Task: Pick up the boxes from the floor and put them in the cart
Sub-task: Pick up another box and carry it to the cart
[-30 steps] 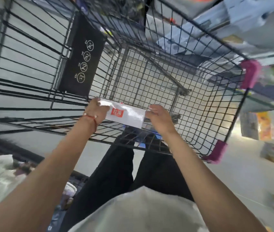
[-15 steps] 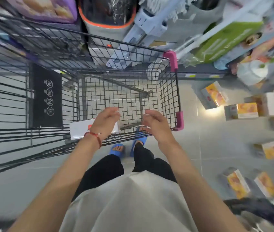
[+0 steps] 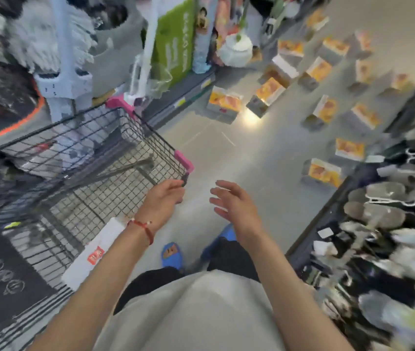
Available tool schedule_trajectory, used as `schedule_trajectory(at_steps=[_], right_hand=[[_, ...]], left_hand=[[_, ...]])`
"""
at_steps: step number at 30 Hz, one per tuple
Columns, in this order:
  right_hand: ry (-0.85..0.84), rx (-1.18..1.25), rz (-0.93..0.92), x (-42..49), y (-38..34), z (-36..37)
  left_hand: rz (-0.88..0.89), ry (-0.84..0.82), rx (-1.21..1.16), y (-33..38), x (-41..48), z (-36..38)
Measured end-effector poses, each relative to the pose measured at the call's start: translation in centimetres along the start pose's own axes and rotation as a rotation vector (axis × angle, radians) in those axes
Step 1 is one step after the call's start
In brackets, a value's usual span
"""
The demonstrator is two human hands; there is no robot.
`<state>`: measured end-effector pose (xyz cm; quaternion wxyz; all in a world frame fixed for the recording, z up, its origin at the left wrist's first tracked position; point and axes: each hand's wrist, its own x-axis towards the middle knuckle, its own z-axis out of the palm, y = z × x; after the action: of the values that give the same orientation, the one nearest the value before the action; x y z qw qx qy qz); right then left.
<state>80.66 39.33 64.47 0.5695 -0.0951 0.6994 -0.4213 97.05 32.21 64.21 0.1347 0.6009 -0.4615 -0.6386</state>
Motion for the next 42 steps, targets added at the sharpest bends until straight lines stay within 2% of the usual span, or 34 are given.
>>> schedule_trajectory(at_steps=[12,20,26,34,42], right_hand=[[0.237,0.305,-0.021,5.5,-6.4,-20.1],[0.417,0.407,-0.025,10.4,-11.0,-33.4],[0.533,0.538,0.020,15.5,-15.3,-38.6],[0.766,0.813,0.035,21.2,-21.9,-43.5],[0.888,0.994,0.055,24.4,-23.9,-48.7]], left_hand=[[0.038,-0.325,0.191,11.9,8.1,22.6],[0.028,-0.444,0.291,19.6,13.2,37.2],[0.031,-0.569,0.362,26.1,19.3,44.9],[0.043,-0.774,0.621,34.0,27.4,53.1],[0.036,-0.873,0.810,38.0,32.1,61.5]])
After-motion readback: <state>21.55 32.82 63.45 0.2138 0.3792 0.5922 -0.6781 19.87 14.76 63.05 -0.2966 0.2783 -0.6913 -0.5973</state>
